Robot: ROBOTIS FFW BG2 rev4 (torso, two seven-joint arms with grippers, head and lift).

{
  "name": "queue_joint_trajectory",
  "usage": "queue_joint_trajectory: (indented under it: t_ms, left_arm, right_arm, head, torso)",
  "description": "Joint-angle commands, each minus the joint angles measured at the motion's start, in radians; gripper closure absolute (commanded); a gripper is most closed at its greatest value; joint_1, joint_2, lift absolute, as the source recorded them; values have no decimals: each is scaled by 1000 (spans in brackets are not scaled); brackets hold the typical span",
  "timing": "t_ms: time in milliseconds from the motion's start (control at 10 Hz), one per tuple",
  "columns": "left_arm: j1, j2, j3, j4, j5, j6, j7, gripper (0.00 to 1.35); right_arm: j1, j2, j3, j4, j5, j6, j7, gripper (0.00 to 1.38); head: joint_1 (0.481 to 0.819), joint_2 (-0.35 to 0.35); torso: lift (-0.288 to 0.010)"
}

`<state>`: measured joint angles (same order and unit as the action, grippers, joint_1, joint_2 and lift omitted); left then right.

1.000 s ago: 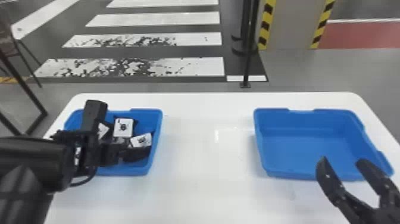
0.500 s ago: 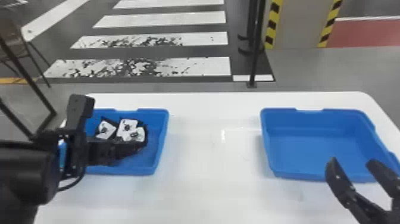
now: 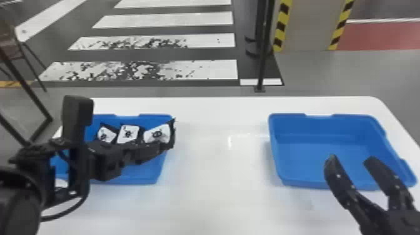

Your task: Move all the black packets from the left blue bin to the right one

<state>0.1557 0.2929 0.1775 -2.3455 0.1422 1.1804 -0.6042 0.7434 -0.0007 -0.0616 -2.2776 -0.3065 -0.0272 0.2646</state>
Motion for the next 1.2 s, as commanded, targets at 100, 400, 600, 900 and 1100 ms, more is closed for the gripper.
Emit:
queue_joint_trajectory:
  t_ms: [100, 400, 600, 900, 1100]
  left_arm:
    - [9, -8, -76, -12, 77, -83, 0, 1202]
    - [-11, -23, -156, -2, 121, -108, 8, 1200]
    - [-45, -23, -241, 27, 161, -120, 11, 1202]
    - [-67, -17, -331, 57, 213, -130, 15, 1202]
    - [-72, -17, -357, 57, 237, -135, 18, 1202]
  right_arm:
    - [-32, -16, 52, -6, -58, 42, 42, 331]
    - [-95, -30, 105, 13, -120, 142, 110, 329]
    - [-152, -31, 123, 63, -156, 167, 151, 329]
    - [-184, -36, 153, 77, -170, 184, 156, 328]
    - [-206, -39, 173, 94, -168, 194, 156, 337]
  head:
    - [695, 27]
    - [695, 4]
    - [695, 2]
    - [695, -55]
    - [695, -73]
  torso:
    - [-185]
    - [-185]
    - [-185]
    - [-185]
    - [-185]
